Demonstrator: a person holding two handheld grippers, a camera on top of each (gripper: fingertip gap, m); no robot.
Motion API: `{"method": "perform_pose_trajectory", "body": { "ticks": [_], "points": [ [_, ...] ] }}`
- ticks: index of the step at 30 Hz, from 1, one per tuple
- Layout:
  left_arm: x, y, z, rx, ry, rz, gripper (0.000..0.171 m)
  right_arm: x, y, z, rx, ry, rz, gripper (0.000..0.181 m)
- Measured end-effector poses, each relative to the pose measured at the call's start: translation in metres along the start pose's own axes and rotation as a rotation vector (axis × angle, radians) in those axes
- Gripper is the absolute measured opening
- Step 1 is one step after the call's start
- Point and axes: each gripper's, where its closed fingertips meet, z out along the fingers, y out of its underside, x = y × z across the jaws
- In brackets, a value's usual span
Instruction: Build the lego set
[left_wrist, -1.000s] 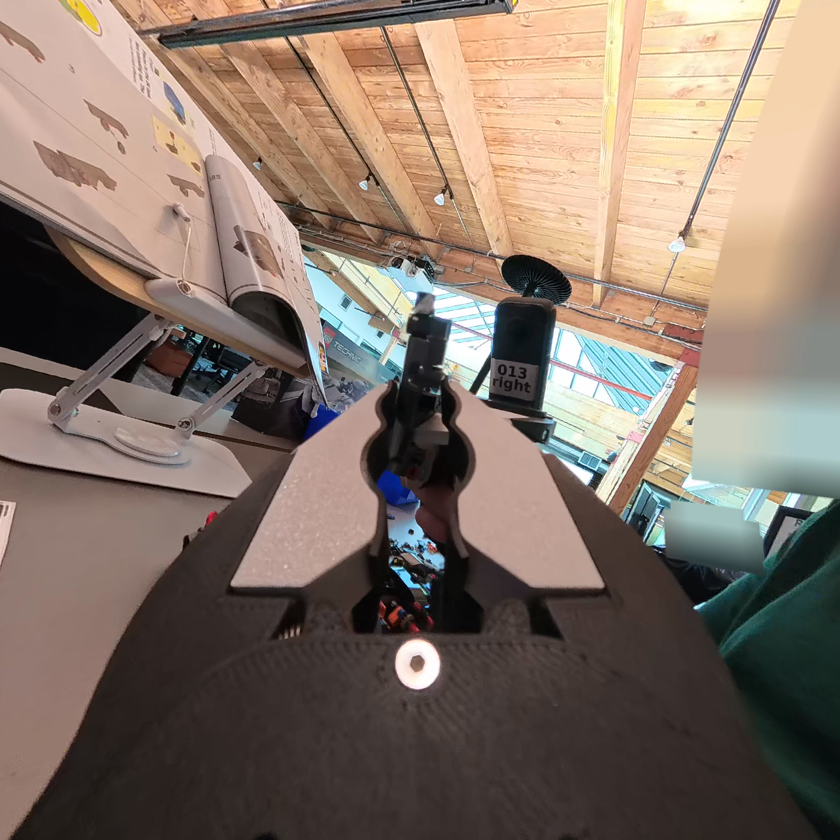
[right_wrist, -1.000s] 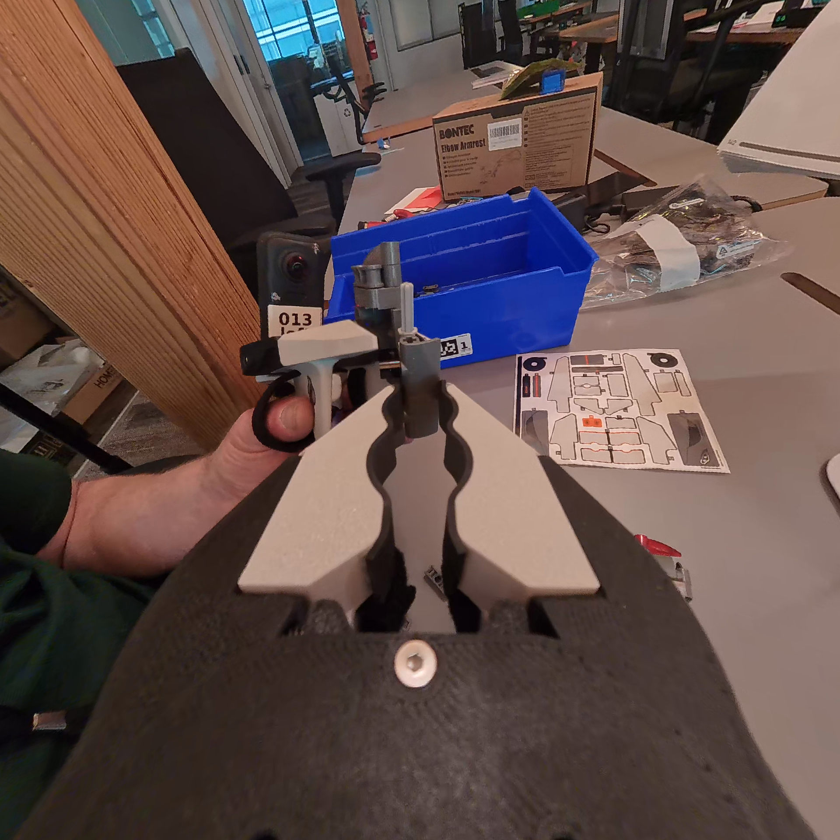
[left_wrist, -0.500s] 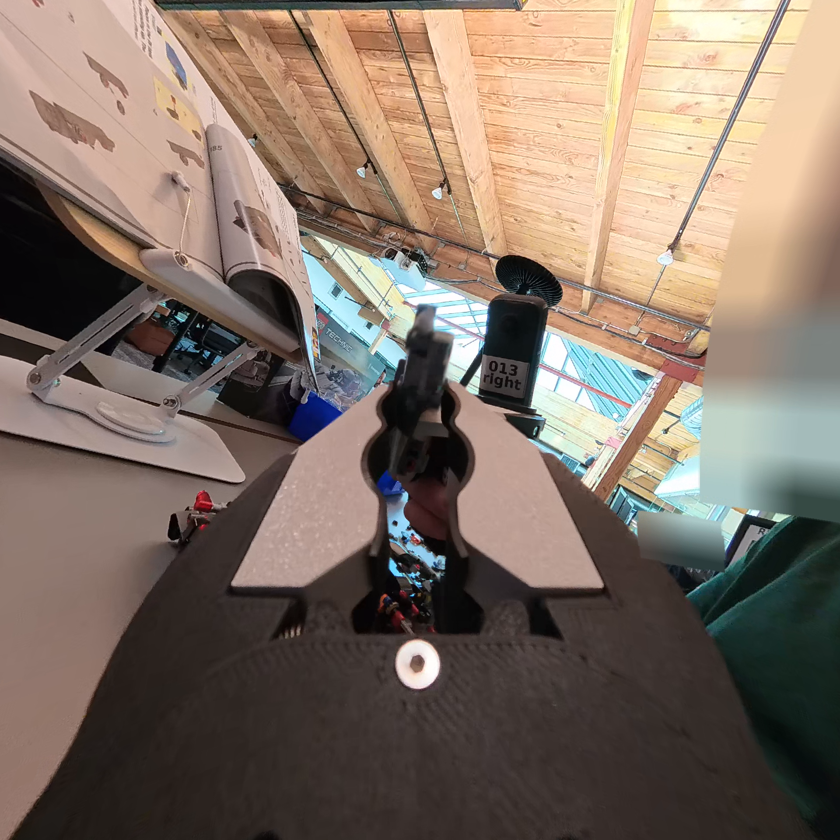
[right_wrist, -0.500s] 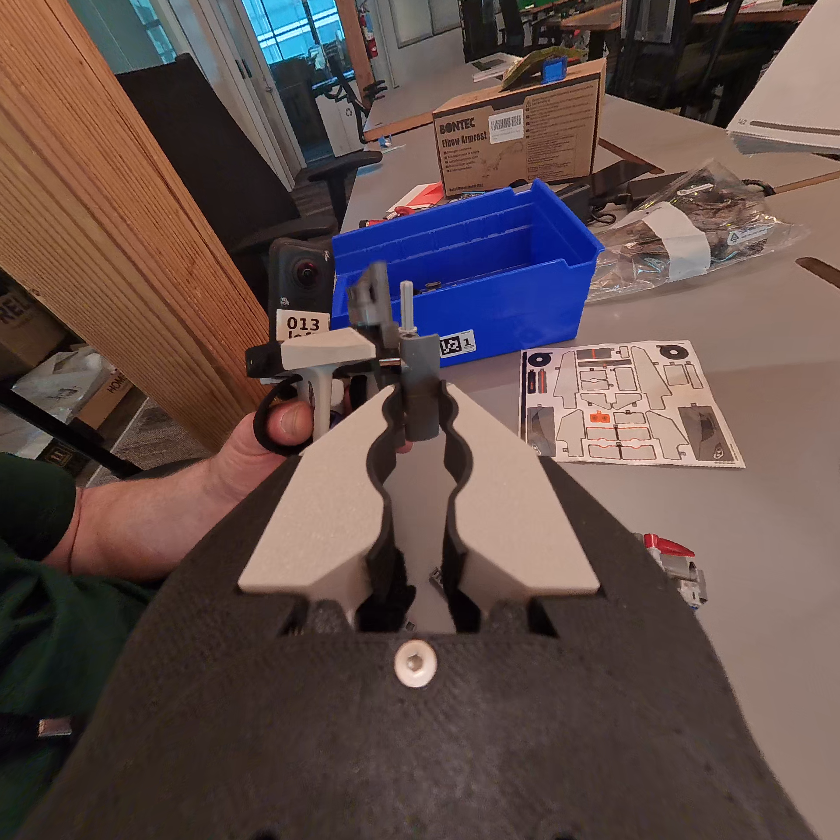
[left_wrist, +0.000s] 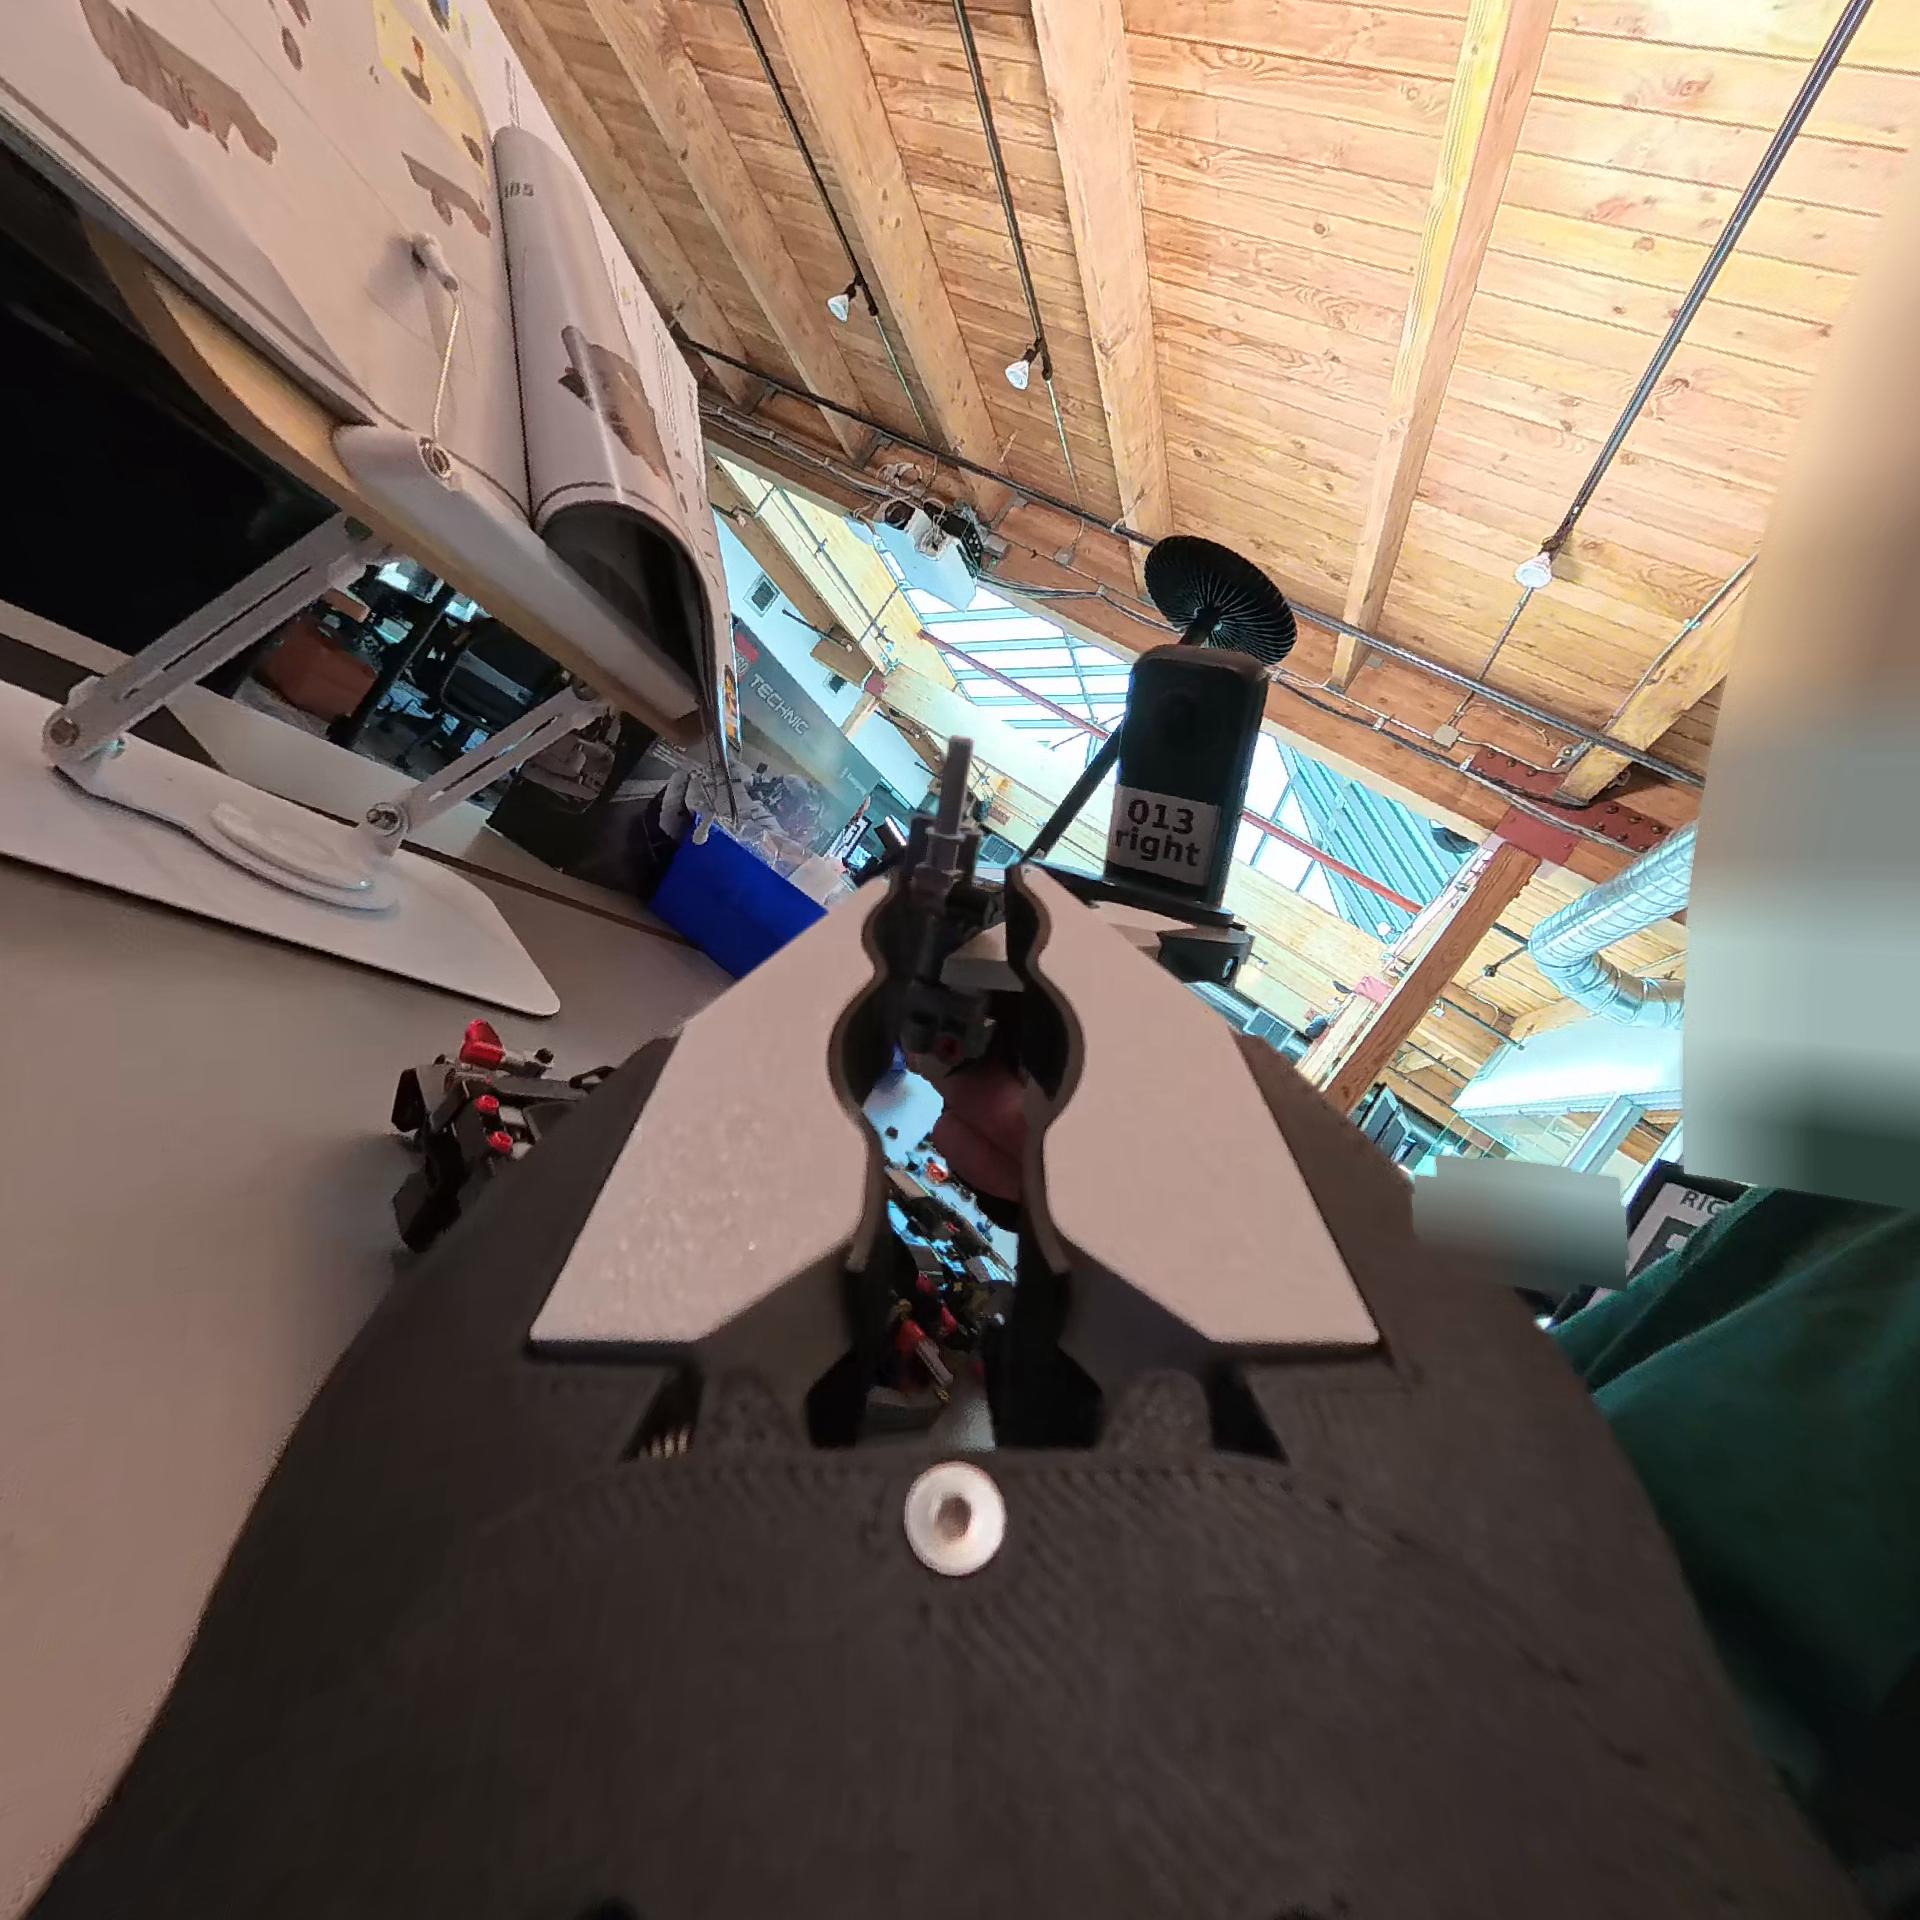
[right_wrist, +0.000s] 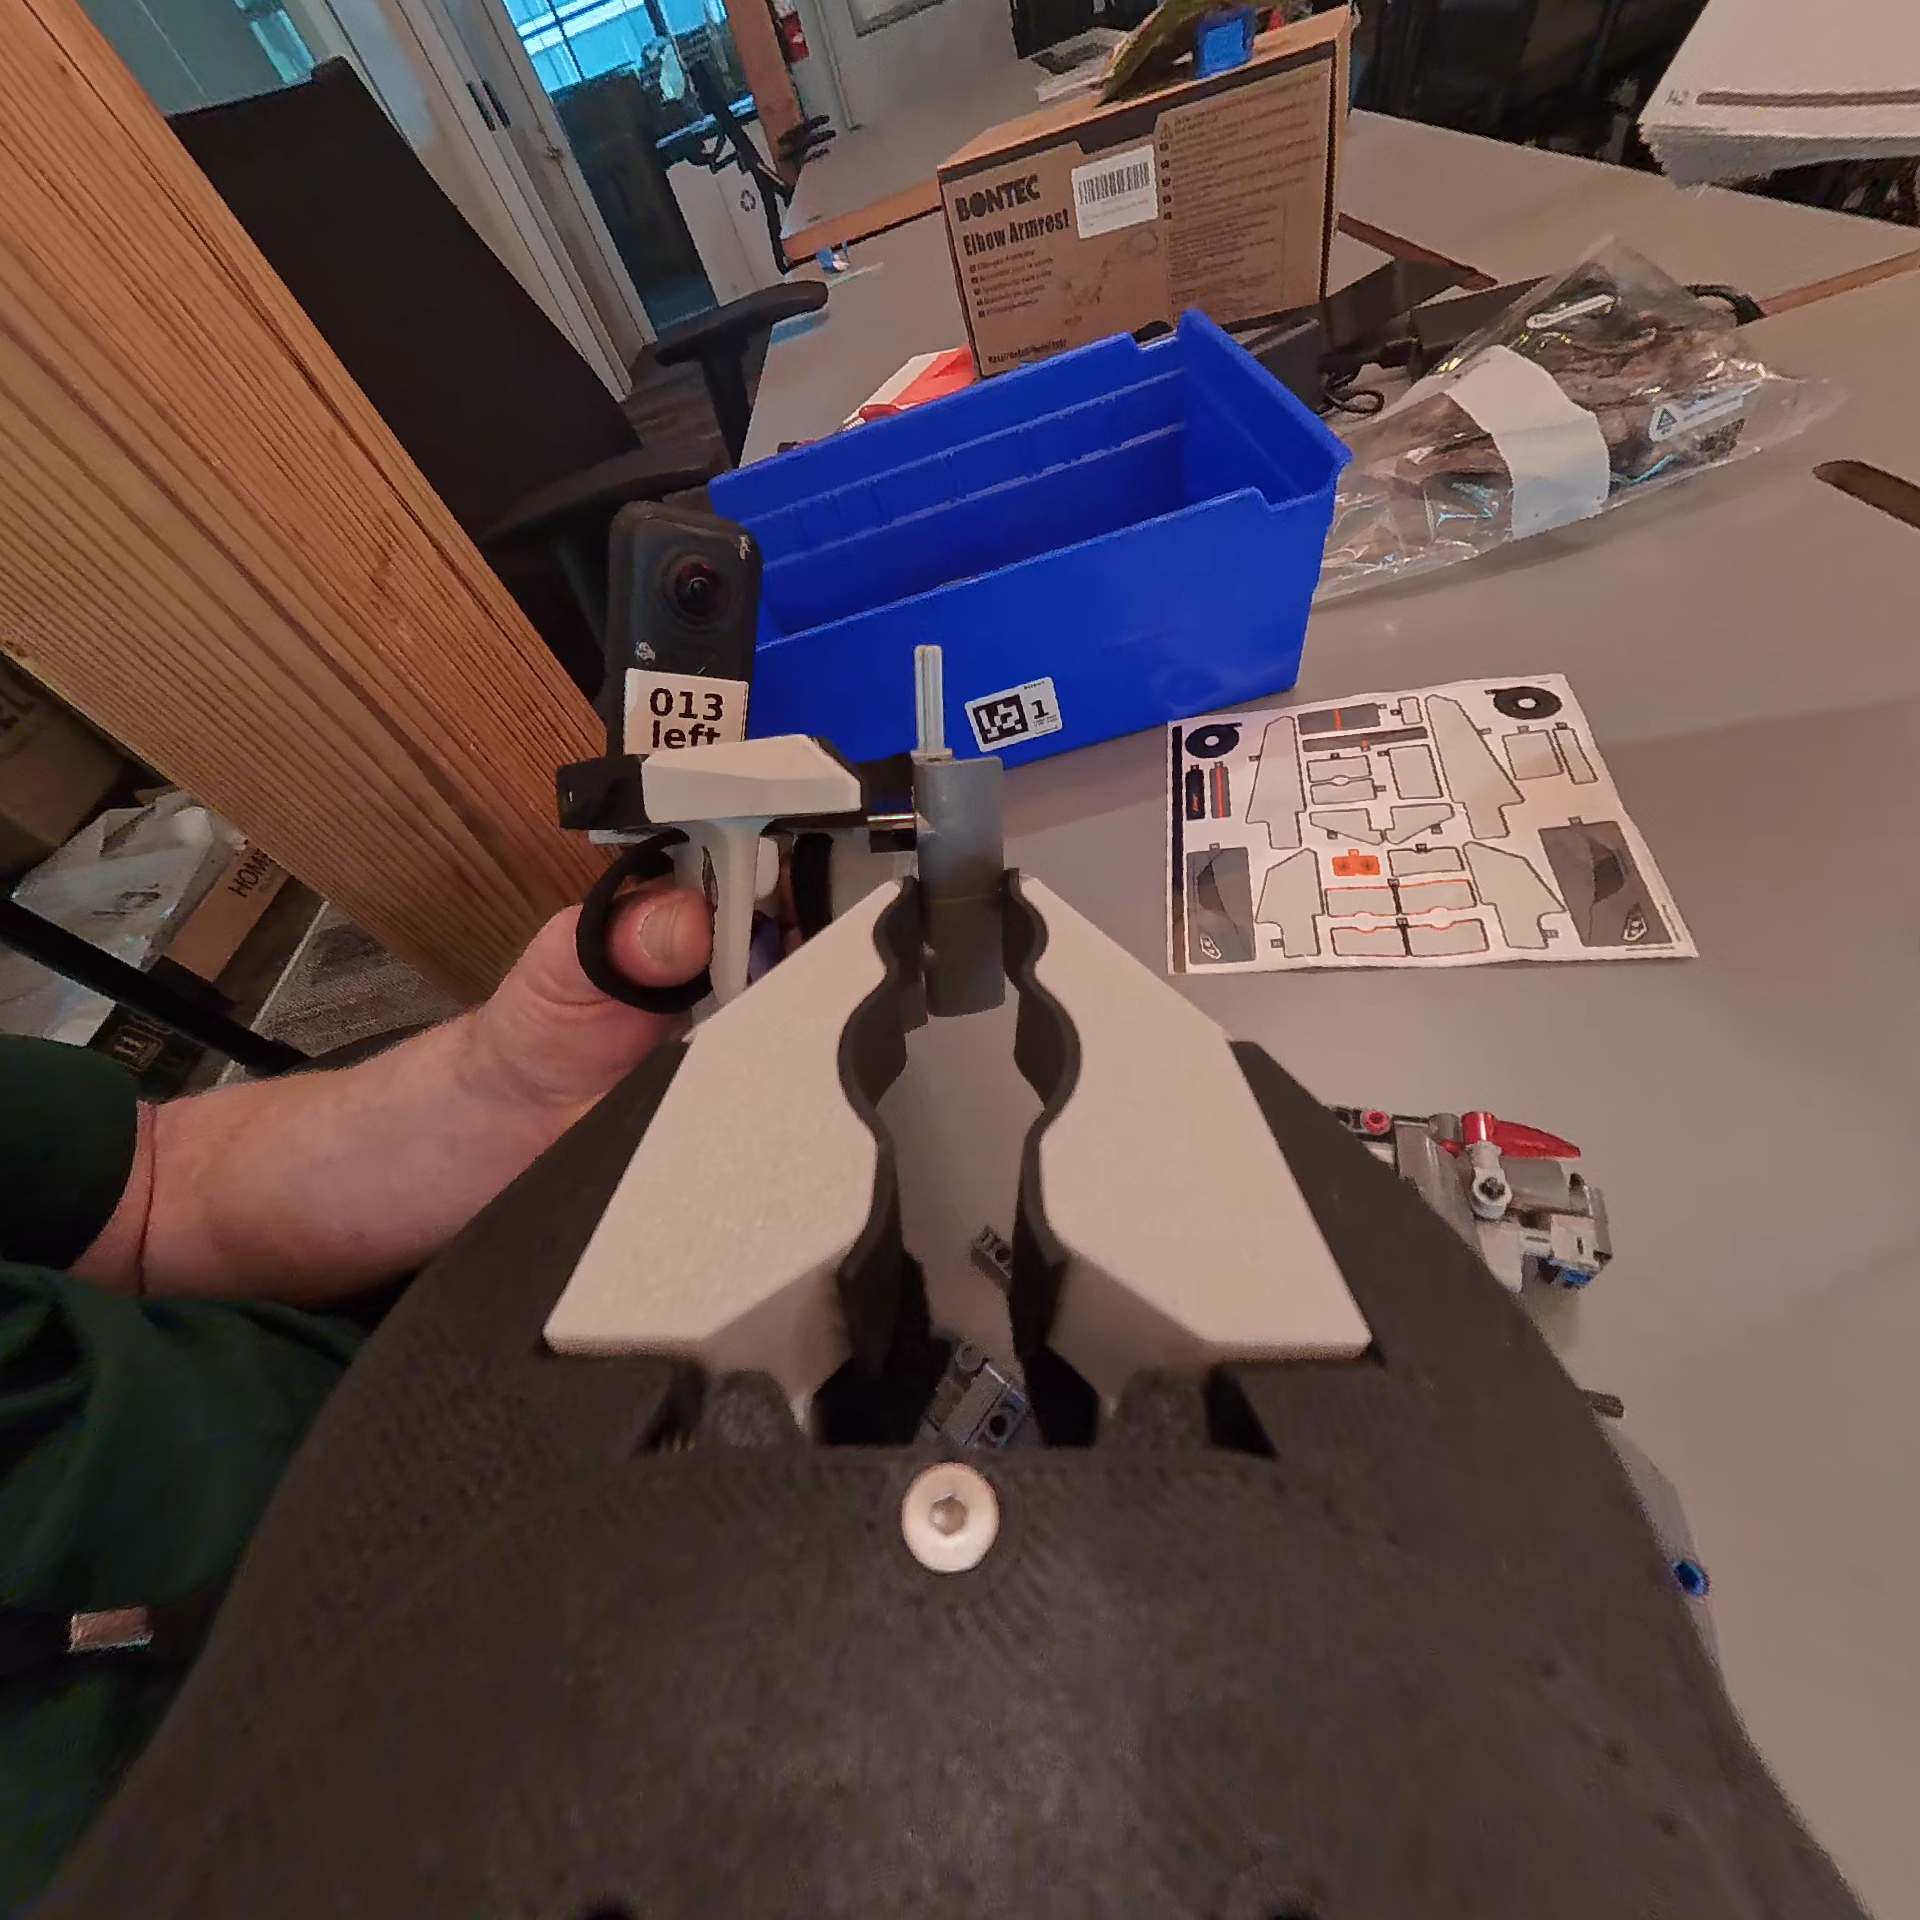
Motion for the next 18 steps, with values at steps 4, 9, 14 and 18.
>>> {"method": "perform_pose_trajectory", "body": {
  "ticks": [4,9,14,18],
  "points": [
    [-0.001,-0.005,-0.005,-0.007,0.0,-0.002,0.02,0.005,0.002,-0.011,-0.002,0.014,0.006,0.013],
    [0.008,0.016,-0.015,-0.21,-0.027,0.127,0.028,0.013,0.005,-0.034,-0.004,0.036,0.008,0.013],
    [0.001,0.076,-0.037,-0.579,-0.146,0.306,0.03,0.019,0.008,-0.053,0.007,0.043,0.015,0.013],
    [-0.013,0.127,-0.059,-0.874,-0.266,0.431,0.036,0.019,0.014,-0.061,-0.01,0.046,0.004,0.013]
  ]
}}
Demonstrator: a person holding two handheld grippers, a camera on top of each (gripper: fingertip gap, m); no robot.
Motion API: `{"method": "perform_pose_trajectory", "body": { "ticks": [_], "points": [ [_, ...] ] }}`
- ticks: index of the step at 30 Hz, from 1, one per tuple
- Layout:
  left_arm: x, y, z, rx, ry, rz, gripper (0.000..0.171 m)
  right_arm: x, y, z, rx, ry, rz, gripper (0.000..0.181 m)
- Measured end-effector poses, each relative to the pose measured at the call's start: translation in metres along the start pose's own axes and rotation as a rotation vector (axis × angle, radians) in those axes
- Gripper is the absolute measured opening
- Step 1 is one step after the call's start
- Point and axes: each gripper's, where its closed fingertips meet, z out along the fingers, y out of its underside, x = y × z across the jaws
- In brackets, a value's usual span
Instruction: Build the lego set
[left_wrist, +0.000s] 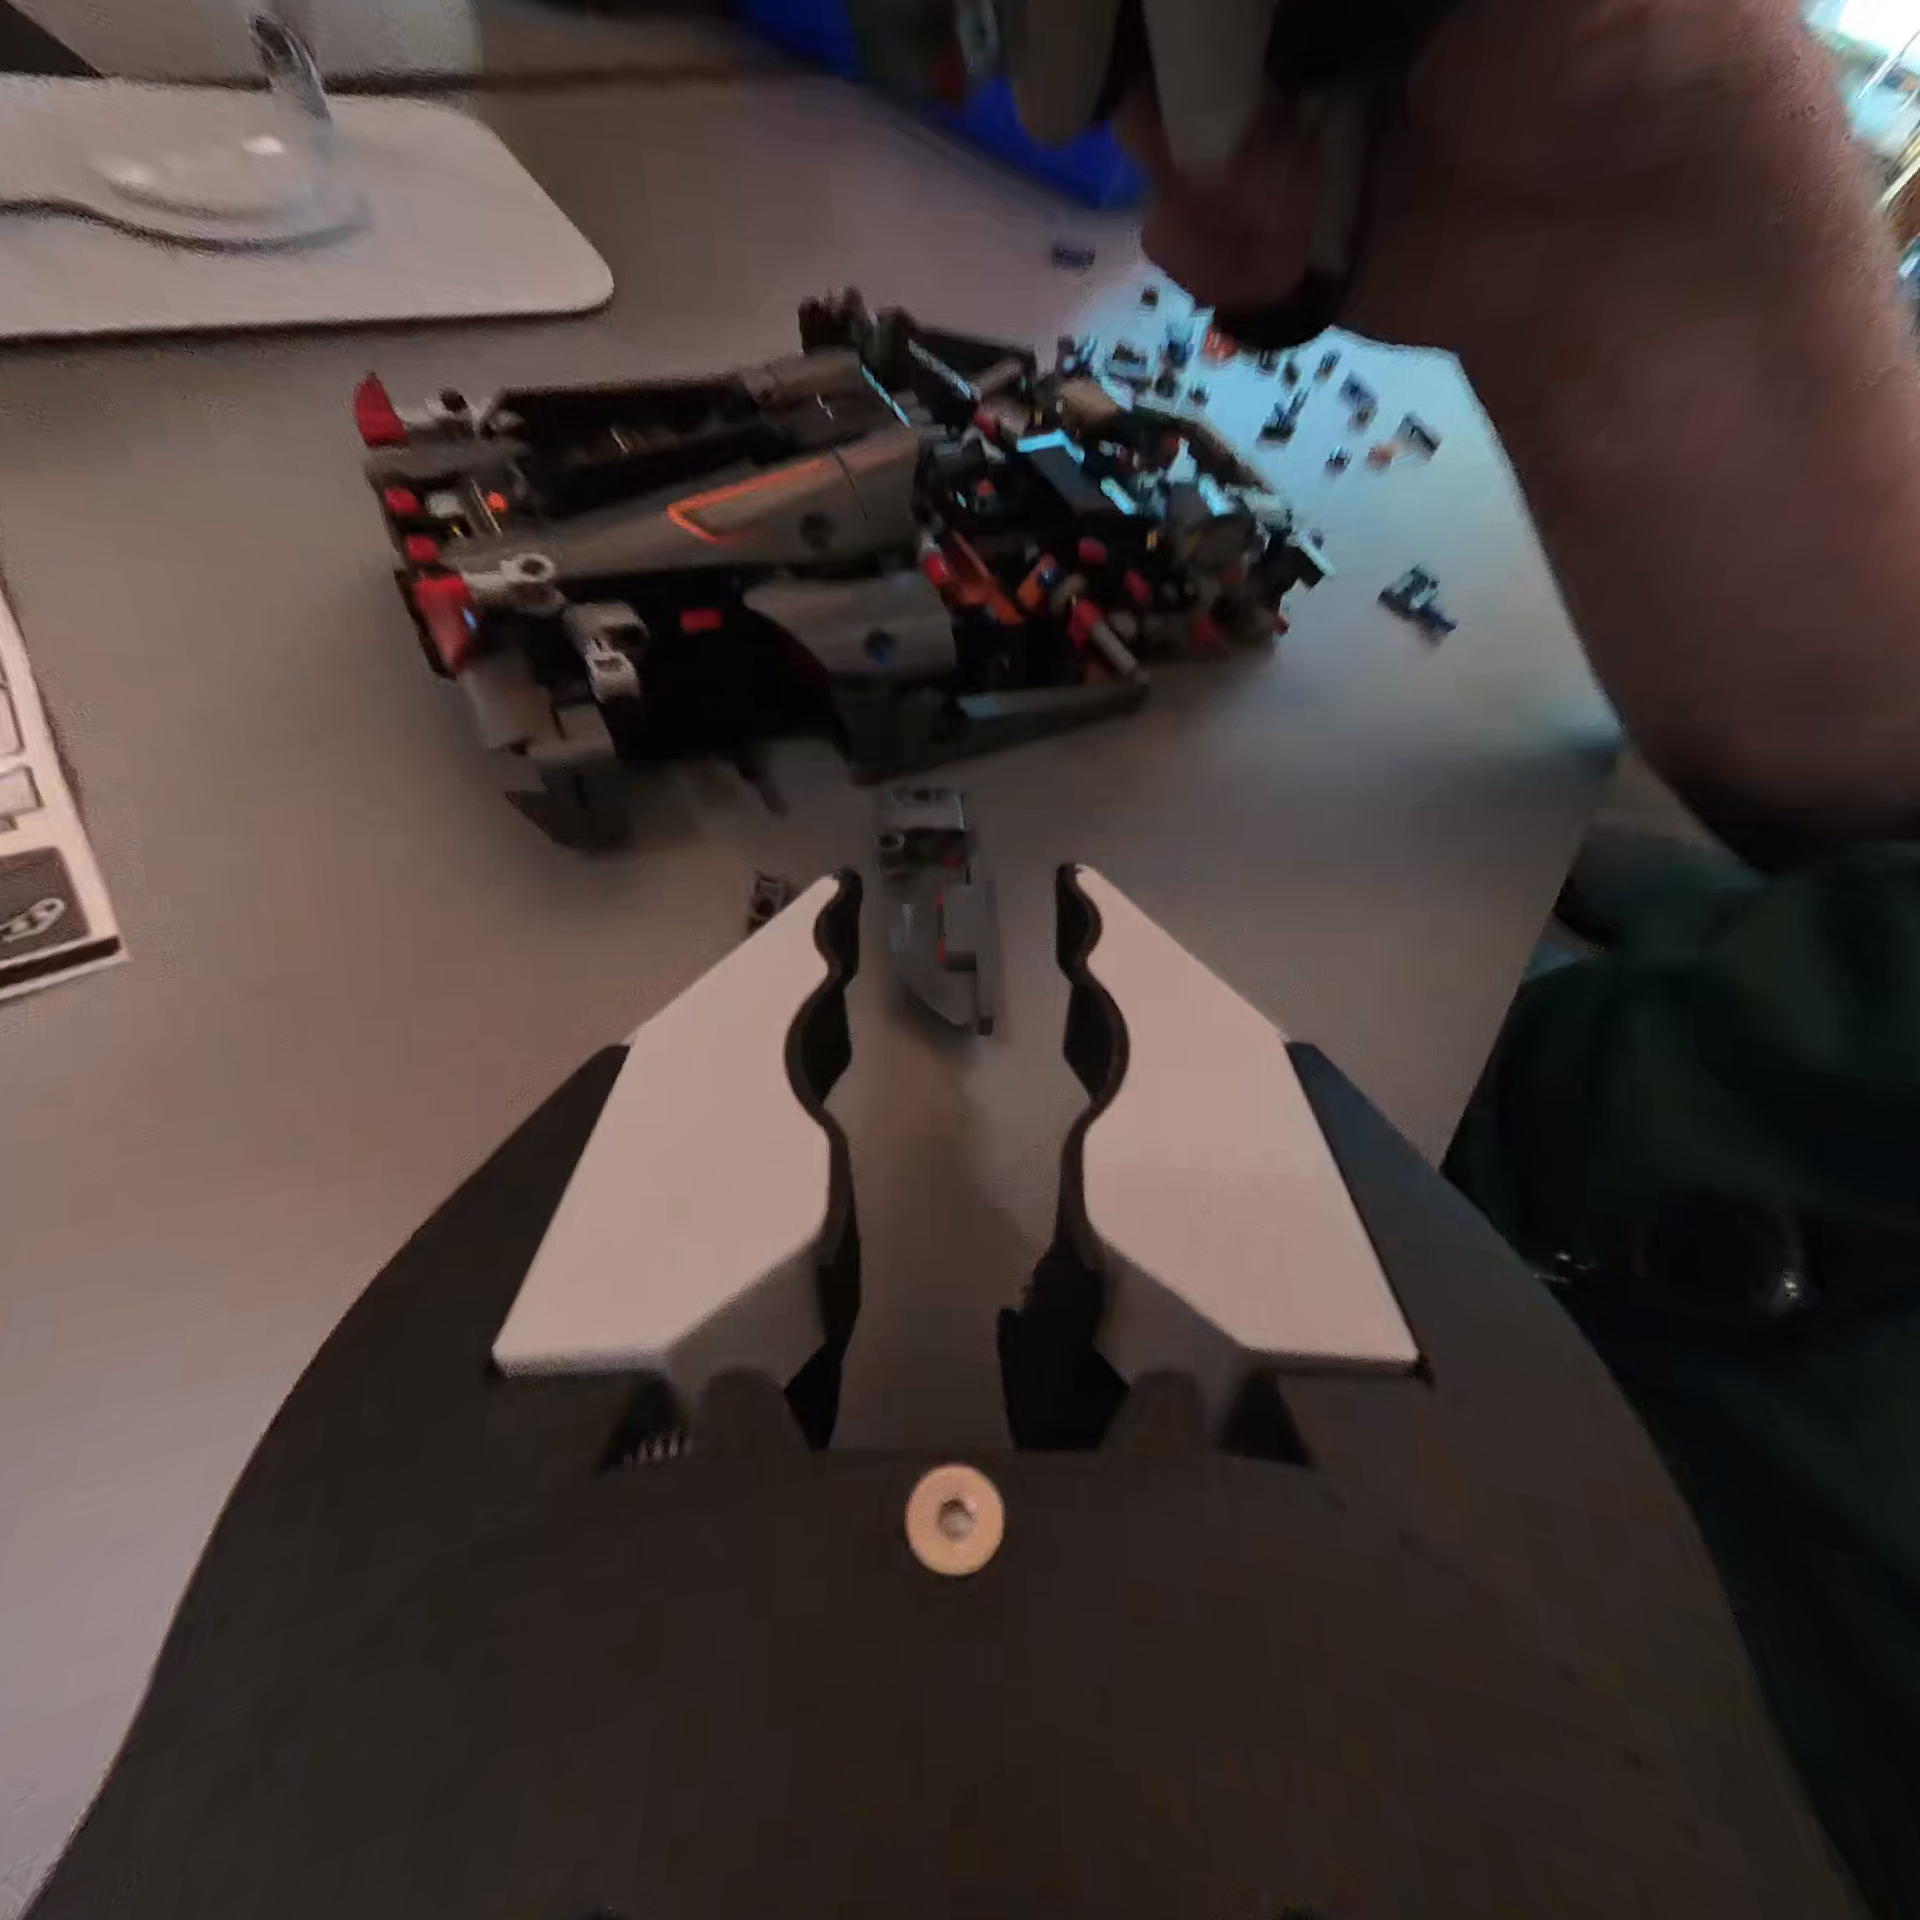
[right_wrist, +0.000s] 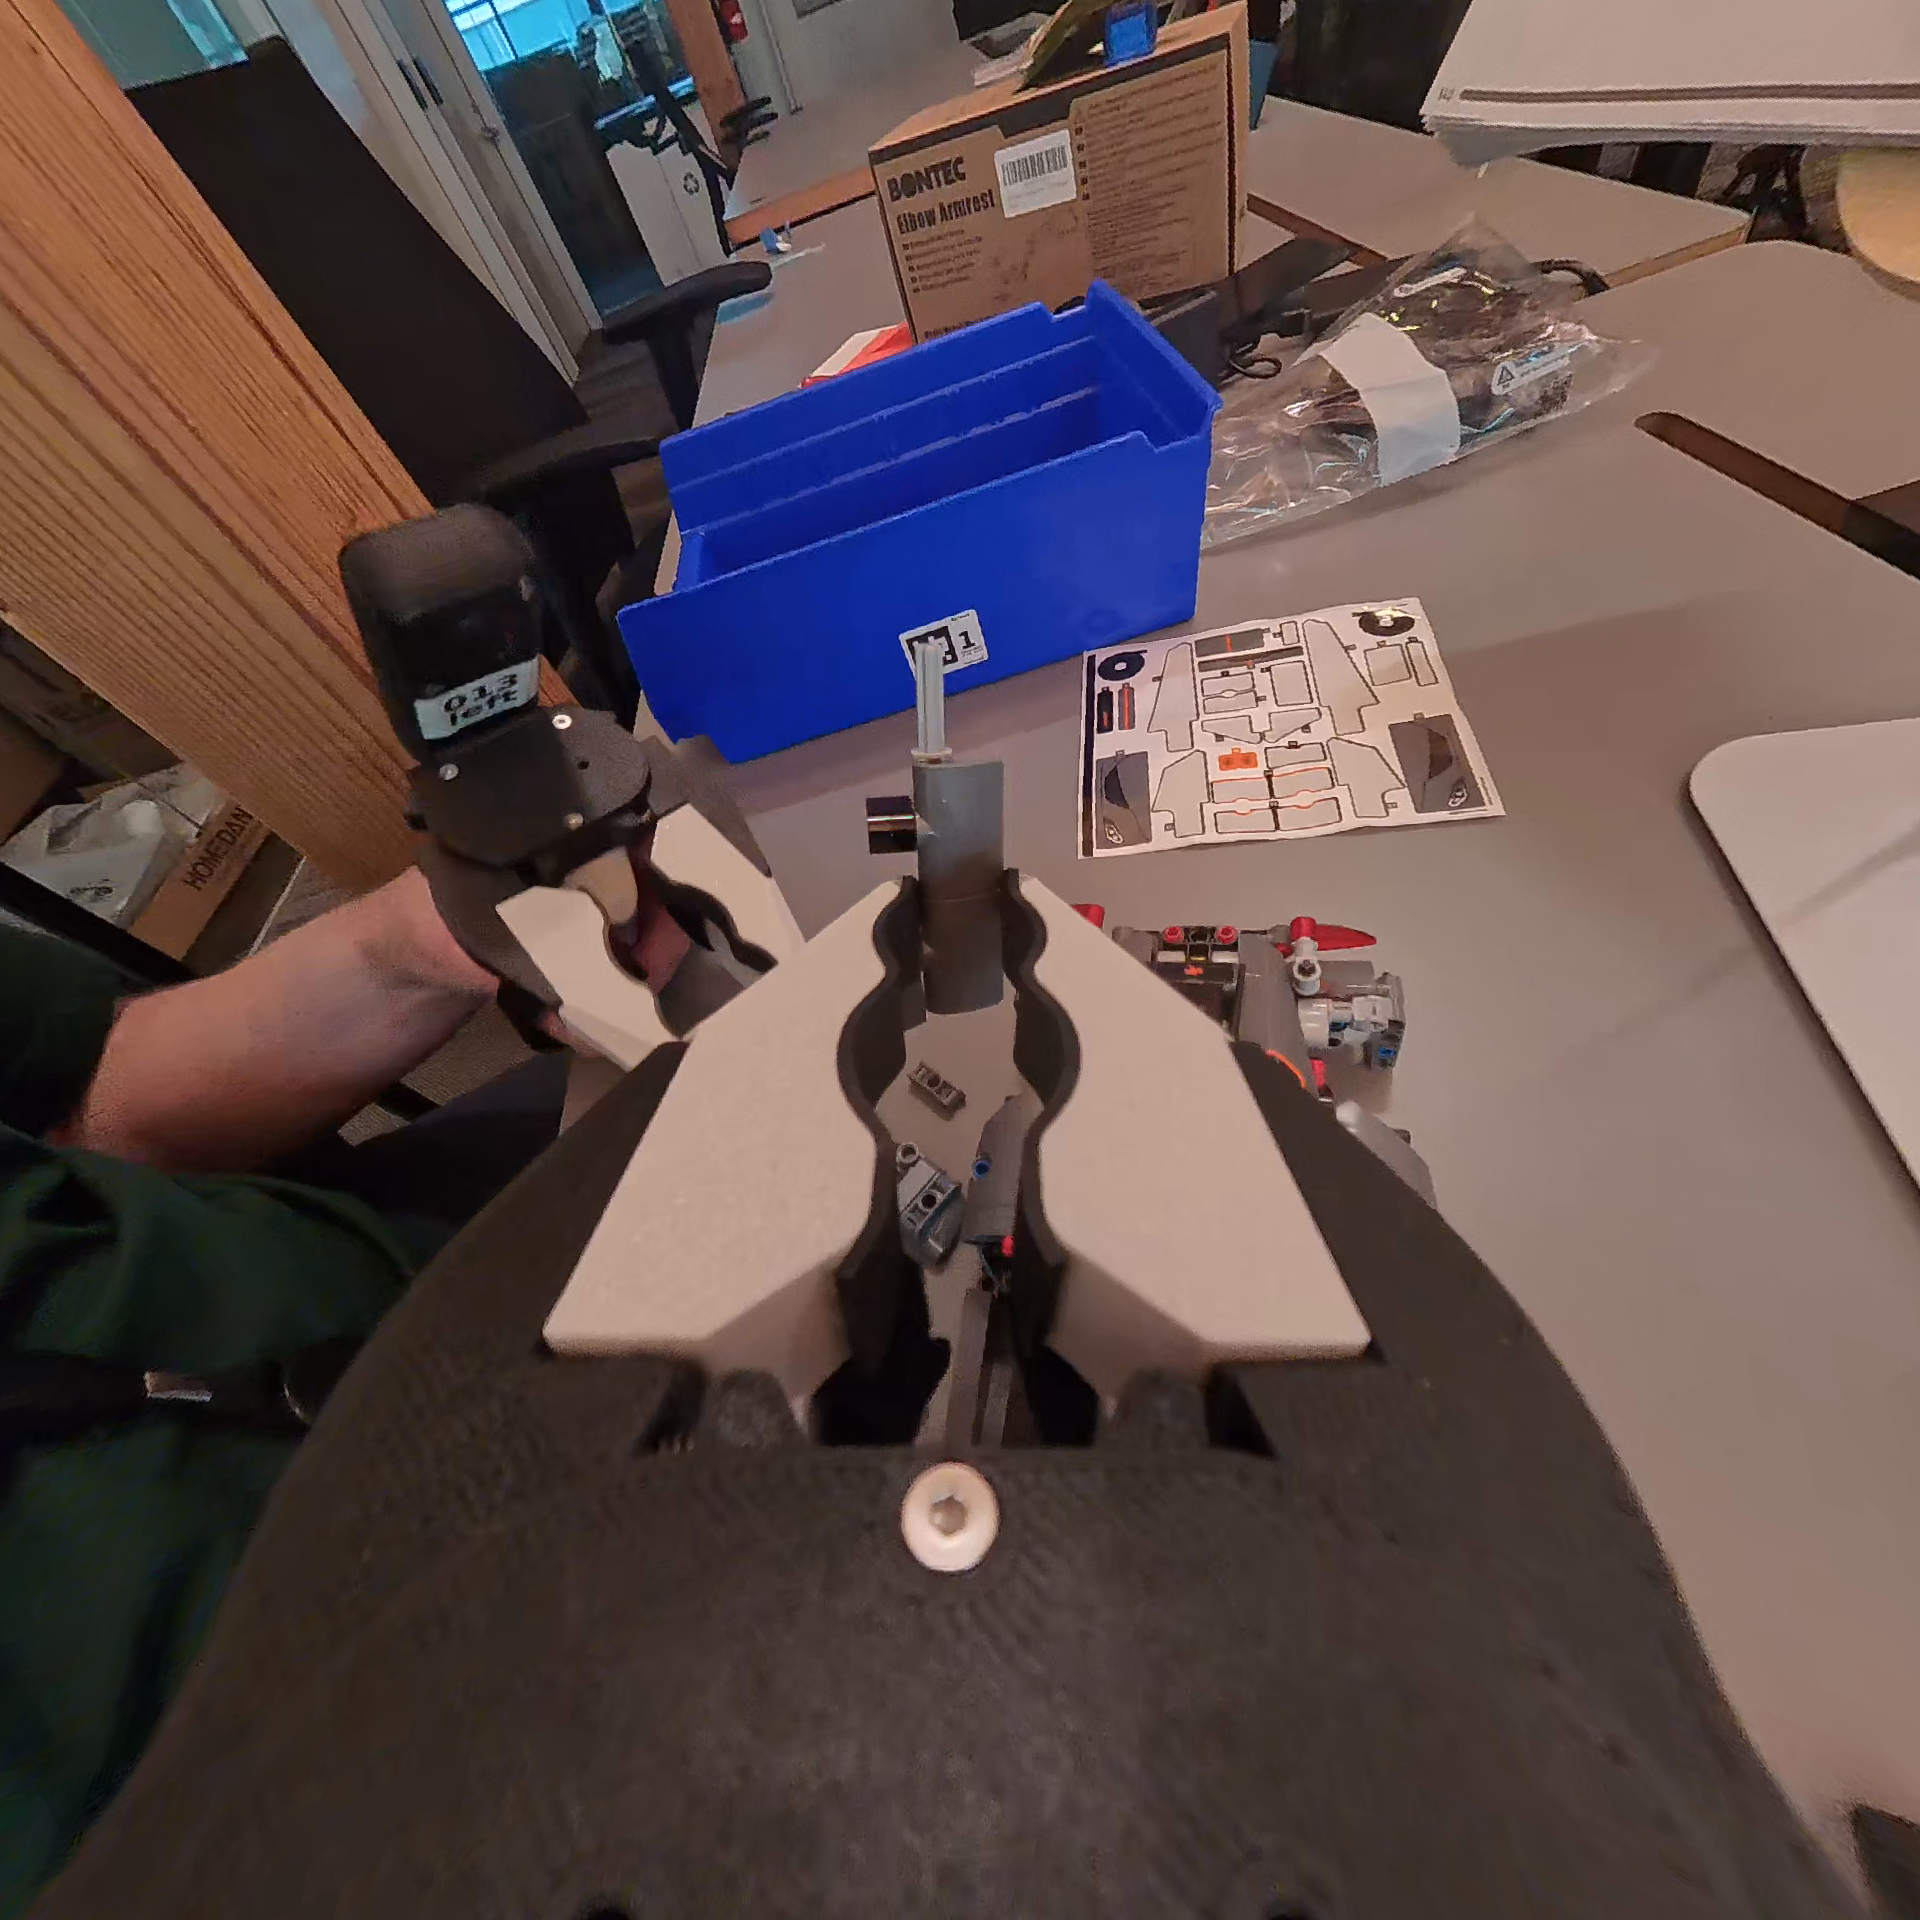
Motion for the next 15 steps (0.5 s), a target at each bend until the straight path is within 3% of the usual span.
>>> {"method": "perform_pose_trajectory", "body": {
  "ticks": [8,10,15],
  "points": [
    [-0.003,0.035,0.027,-0.28,-0.128,0.114,0.034,-0.003,0.006,-0.003,-0.003,-0.012,-0.009,0.013],
    [-0.006,0.035,0.028,-0.289,-0.159,0.136,0.023,-0.004,0.006,-0.004,0.001,-0.018,-0.011,0.013],
    [-0.011,0.032,0.024,-0.274,-0.207,0.182,0.022,-0.004,0.004,-0.007,0.011,-0.027,-0.019,0.013]
  ]
}}
